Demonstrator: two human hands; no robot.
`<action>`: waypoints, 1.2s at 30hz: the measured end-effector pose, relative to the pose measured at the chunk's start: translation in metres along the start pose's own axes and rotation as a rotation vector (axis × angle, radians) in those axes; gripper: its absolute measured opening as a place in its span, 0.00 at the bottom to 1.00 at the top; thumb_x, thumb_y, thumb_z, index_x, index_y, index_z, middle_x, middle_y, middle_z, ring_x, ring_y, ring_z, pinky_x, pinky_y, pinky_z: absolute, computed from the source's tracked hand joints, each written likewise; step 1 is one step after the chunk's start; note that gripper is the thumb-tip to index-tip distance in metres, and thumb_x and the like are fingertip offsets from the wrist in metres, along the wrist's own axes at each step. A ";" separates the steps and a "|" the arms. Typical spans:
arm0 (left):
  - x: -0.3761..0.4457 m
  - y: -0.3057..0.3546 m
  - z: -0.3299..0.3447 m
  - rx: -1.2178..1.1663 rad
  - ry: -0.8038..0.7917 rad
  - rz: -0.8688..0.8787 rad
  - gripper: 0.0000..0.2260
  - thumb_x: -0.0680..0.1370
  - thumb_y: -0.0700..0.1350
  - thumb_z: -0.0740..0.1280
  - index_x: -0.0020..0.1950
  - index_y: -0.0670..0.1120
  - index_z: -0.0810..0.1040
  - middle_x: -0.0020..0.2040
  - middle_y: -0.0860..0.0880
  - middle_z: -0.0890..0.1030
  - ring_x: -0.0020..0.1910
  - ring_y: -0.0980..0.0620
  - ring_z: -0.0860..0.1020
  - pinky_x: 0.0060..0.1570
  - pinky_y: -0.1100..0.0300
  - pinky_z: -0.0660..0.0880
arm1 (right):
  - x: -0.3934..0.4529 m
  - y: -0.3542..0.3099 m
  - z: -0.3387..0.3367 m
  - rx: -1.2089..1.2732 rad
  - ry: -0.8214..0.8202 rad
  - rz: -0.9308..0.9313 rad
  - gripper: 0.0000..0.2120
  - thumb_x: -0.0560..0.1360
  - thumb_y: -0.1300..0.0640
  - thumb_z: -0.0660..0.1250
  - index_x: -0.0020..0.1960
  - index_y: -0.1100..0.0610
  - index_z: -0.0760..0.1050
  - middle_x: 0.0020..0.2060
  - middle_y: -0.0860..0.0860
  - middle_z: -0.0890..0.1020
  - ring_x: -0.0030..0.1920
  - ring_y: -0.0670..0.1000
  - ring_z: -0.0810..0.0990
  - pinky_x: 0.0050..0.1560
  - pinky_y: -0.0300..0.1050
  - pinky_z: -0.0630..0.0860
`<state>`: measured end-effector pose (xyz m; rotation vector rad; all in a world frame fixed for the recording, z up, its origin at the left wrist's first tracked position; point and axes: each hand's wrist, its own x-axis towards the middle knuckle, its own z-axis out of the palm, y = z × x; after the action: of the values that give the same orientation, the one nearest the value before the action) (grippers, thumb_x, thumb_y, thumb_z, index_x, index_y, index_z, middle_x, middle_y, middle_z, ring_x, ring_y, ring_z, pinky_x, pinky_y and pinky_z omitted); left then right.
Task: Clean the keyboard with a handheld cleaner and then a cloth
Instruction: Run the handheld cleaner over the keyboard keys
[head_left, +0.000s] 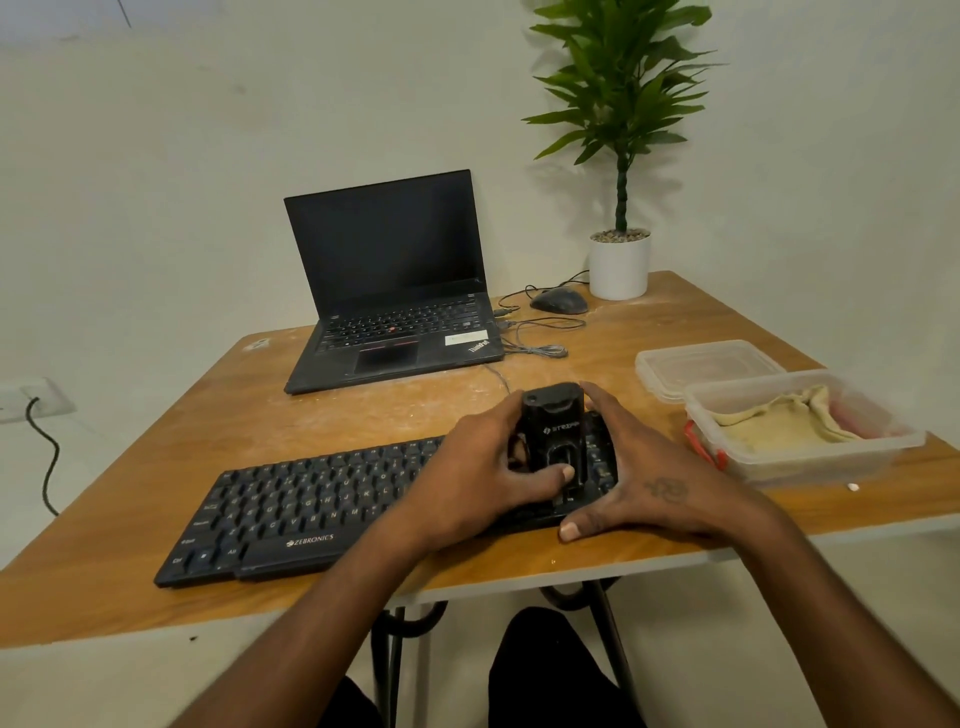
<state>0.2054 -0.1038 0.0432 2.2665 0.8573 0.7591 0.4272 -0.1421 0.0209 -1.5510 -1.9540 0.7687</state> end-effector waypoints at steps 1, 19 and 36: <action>-0.004 0.001 0.001 -0.011 0.000 0.002 0.26 0.78 0.47 0.76 0.73 0.52 0.70 0.60 0.58 0.81 0.57 0.62 0.81 0.56 0.63 0.81 | 0.000 0.000 0.000 0.003 -0.004 -0.003 0.71 0.52 0.32 0.83 0.78 0.36 0.37 0.78 0.41 0.59 0.75 0.45 0.62 0.73 0.50 0.67; 0.042 -0.016 0.008 0.077 0.174 -0.037 0.26 0.78 0.49 0.77 0.73 0.50 0.72 0.51 0.59 0.81 0.43 0.60 0.81 0.42 0.66 0.80 | -0.002 0.009 -0.009 0.110 -0.034 -0.003 0.68 0.55 0.40 0.85 0.78 0.35 0.40 0.68 0.34 0.63 0.61 0.34 0.70 0.52 0.25 0.69; 0.050 -0.017 0.012 0.095 0.185 -0.003 0.26 0.77 0.48 0.78 0.71 0.51 0.72 0.61 0.53 0.84 0.55 0.57 0.83 0.56 0.57 0.82 | -0.003 0.006 -0.007 0.076 -0.023 0.000 0.69 0.55 0.39 0.85 0.78 0.35 0.38 0.75 0.38 0.62 0.62 0.34 0.69 0.56 0.26 0.68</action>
<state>0.2385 -0.0610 0.0386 2.3030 1.0004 0.9566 0.4372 -0.1430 0.0211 -1.5042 -1.9184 0.8539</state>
